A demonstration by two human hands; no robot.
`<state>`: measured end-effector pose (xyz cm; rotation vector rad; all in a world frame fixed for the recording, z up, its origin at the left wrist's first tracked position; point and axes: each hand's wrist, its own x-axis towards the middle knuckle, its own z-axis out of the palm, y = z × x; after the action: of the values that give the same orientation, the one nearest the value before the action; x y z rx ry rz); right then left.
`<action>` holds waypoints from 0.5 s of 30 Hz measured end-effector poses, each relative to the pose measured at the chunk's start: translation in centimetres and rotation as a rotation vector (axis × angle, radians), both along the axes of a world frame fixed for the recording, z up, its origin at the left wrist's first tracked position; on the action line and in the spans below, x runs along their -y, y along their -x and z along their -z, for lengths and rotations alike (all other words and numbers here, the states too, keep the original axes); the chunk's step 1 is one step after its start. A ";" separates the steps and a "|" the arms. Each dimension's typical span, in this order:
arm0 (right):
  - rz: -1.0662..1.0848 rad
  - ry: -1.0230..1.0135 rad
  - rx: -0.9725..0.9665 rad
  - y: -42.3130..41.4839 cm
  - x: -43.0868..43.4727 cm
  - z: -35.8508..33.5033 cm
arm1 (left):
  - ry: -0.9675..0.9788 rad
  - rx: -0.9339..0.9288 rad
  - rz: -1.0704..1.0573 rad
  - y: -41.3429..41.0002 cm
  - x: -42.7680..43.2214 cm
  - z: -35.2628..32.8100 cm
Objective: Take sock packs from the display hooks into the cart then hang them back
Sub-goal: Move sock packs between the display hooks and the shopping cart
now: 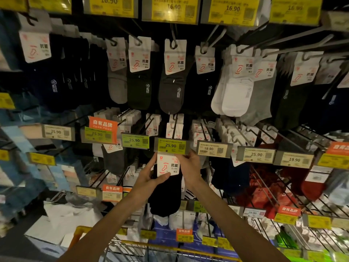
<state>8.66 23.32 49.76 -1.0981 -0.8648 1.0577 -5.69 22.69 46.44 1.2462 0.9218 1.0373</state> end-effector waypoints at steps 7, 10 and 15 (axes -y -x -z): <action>0.123 0.004 0.025 0.3 -0.6 -0.1 | -0.037 -0.063 0.047 -0.1 -1.4 0.2; 0.189 0.007 0.132 0.5 -1.5 0.3 | -0.051 -0.092 0.048 -0.5 -2.4 0.4; 0.264 -0.256 0.591 0.4 -2.3 3.3 | -0.104 -0.134 -0.052 -1.2 -4.7 0.1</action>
<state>8.28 25.59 46.47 -1.2820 -1.2404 0.3836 -4.46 27.35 46.38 1.3982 1.0183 1.0640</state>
